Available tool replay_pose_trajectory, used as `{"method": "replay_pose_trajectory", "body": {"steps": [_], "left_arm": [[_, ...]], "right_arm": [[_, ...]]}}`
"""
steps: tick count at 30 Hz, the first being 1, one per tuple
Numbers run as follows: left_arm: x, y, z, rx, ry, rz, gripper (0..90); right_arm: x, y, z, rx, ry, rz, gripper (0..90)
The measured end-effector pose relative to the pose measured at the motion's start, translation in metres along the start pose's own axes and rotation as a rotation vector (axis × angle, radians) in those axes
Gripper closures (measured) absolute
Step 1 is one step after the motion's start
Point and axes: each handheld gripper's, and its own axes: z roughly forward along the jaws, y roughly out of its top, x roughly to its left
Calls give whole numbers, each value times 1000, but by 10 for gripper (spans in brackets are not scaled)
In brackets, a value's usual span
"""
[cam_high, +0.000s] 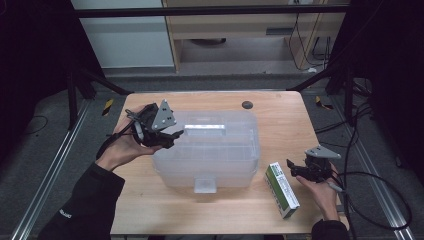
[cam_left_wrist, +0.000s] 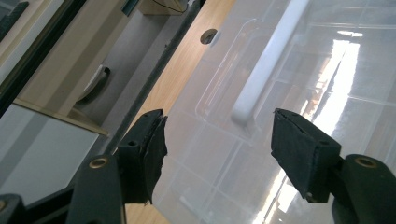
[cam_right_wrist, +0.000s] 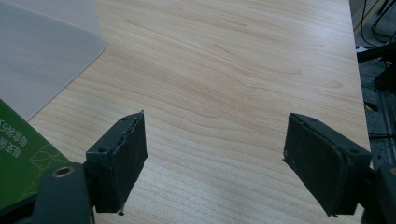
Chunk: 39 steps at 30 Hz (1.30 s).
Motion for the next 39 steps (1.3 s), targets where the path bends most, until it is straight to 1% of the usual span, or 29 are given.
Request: {"method": "replay_pose_trajectory", "body": {"steps": [2,3,4,5,7,8,10,12,14,16,17,22,23,24,25,26,27,29,30,31,32,36,37,39], "left_arm": [[-2,2,3,10,-9,18,364],[-2,2,3,10,-9,18,367],[-5,4,7,15,-15,40,368],[-5,4,7,15,-15,40,372],[-7,7,11,16,-25,56,382],[-7,7,13,21,-29,56,385],[-8,8,16,22,-28,64,391],[-8,9,17,39,-34,84,412],[-9,10,18,34,-35,84,423],[-10,12,21,39,-40,107,438],[-10,12,22,41,-44,112,443],[-9,13,26,36,-56,111,475],[-10,14,29,47,-59,123,483],[-10,14,29,47,-59,123,488],[-11,14,32,58,-67,135,491],[-11,14,32,58,-67,135,501],[-12,14,35,57,-75,146,507],[-13,15,36,75,-78,168,519],[-13,15,36,75,-78,168,525],[-14,15,39,84,-72,181,532],[-14,16,40,105,-71,198,537],[-15,16,42,95,-76,208,573],[-15,17,43,108,-74,218,580],[-14,18,43,113,-74,221,594]], "right_arm": [[0,0,0,4,0,4,217],[0,0,0,4,0,4,217],[1,-1,0,8,6,6,219],[0,-1,0,7,7,1,219],[1,0,0,8,9,6,221],[0,-1,0,9,9,3,221],[0,-1,1,10,10,2,222],[0,-1,0,13,10,5,222],[0,-1,1,13,8,2,222],[0,-1,2,14,8,-6,223],[0,-1,1,17,11,-3,224],[1,0,1,18,8,-1,227],[1,0,1,16,7,-3,230],[1,0,1,16,7,-3,230],[1,0,0,15,8,-2,233],[1,0,0,15,9,0,239],[1,0,0,15,10,0,244],[1,0,0,16,10,-1,249],[1,0,0,16,10,-1,249],[1,-1,1,19,11,-4,258],[1,-1,1,18,11,-8,260],[1,0,1,14,15,-12,270],[1,-1,1,15,16,-12,273],[2,-1,1,20,21,-6,278]]}}
